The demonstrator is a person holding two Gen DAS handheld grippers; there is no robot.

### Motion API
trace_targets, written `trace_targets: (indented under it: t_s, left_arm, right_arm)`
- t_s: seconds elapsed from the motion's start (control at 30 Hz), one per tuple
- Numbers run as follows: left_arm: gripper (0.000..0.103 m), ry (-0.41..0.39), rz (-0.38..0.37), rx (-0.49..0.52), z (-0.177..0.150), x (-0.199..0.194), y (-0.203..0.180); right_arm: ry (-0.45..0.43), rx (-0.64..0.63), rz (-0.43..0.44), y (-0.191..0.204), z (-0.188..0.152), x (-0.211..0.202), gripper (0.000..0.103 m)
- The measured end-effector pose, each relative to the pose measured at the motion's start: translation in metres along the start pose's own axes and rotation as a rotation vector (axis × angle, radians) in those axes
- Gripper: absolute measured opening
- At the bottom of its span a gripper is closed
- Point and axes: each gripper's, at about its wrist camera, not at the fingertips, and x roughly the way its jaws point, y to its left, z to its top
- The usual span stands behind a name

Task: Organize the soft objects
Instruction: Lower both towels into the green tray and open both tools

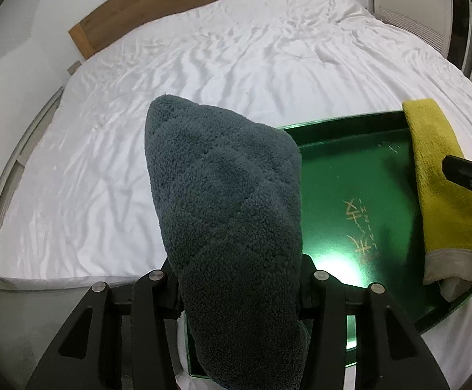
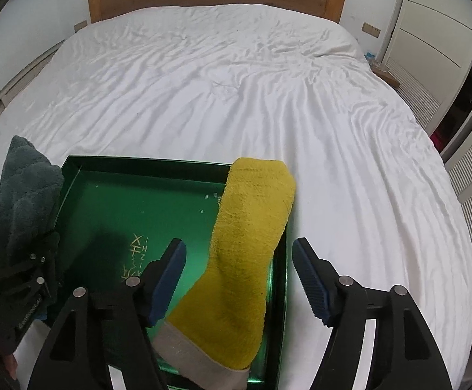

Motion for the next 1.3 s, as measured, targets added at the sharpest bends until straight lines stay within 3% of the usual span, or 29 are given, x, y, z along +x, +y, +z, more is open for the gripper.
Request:
trace_targets:
  t_s: [0.4, 0.63, 0.8, 0.87, 1.3]
  left_arm:
    - [0.044, 0.085, 0.007, 0.011, -0.003, 0.026, -0.003]
    - [0.046, 0.078, 0.028, 0.018, -0.002, 0.024, -0.004]
    - [0.064, 0.033, 0.047, 0.009, -0.002, 0.013, -0.005]
    - [0.089, 0.011, 0.064, 0.014, 0.000, 0.010, -0.005]
    - [0.091, -0.045, 0.098, 0.049, -0.002, -0.006, -0.010]
  right_arm:
    - [0.016, 0.002, -0.018, 0.004, -0.003, -0.002, 0.068]
    - [0.019, 0.009, -0.012, 0.002, 0.001, 0.003, 0.068]
    - [0.017, 0.005, -0.012, 0.002, 0.000, 0.003, 0.068]
    - [0.020, 0.007, -0.012, 0.002, -0.001, 0.003, 0.068]
    - [-0.016, 0.028, -0.031, 0.001, -0.005, -0.010, 0.069]
